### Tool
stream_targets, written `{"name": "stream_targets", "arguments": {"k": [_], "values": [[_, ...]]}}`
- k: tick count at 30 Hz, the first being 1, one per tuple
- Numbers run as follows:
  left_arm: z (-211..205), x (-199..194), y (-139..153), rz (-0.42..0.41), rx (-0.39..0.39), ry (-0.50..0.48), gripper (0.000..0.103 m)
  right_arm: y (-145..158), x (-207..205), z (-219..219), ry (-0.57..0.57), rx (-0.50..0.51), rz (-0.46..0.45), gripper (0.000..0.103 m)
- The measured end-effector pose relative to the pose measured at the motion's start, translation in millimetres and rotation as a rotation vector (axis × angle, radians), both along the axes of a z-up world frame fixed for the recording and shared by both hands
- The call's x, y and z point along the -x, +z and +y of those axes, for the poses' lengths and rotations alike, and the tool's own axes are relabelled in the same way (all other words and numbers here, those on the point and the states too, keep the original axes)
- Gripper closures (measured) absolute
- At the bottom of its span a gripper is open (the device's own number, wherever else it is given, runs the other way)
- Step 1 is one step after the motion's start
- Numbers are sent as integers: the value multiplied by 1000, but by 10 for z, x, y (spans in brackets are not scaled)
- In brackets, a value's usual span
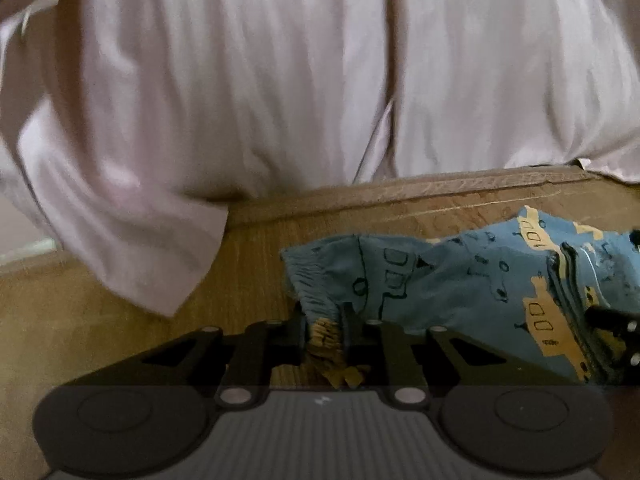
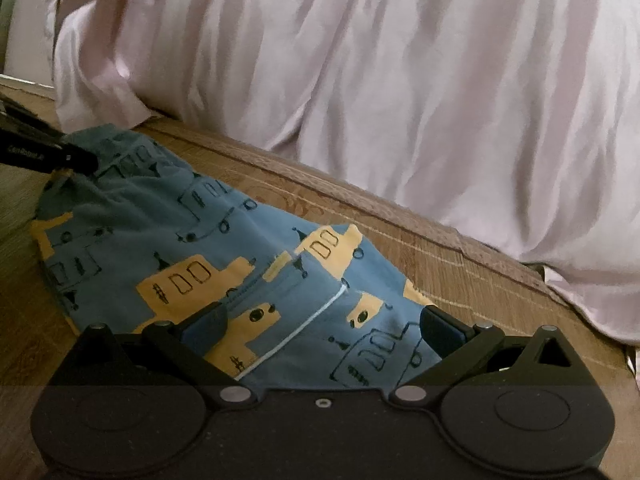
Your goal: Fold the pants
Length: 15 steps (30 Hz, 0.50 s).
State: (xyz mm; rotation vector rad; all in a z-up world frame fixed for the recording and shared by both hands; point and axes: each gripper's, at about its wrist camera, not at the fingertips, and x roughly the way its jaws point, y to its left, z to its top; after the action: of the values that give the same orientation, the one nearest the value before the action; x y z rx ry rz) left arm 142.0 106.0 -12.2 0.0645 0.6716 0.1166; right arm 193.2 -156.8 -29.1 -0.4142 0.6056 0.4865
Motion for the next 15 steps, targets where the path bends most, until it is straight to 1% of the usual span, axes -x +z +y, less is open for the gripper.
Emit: {"name": "stream_targets", "arguments": {"k": [2,6,9,11,13,15], "values": [[-104,42,52,-34,-52,-29,86,85,36,-54,7,-35,-17,1],[-235,116,219,-75,-68,-71,87,187,86,-162,-15,-61,-17,1],[-373,175,402,-134,-122,-109,88,209,140,-283,-19,-75,0,1],[-496,202,518,-162,-137,-134,88,229,193,-380,-26,-80,-14,1],[-657,211,613,-179,-145,-178,88,260,215,-481,-45,-97,-28,1],[-862,238,665,-202,-195,-233,88,279,201,-603,-83,-117,-22,1]]}}
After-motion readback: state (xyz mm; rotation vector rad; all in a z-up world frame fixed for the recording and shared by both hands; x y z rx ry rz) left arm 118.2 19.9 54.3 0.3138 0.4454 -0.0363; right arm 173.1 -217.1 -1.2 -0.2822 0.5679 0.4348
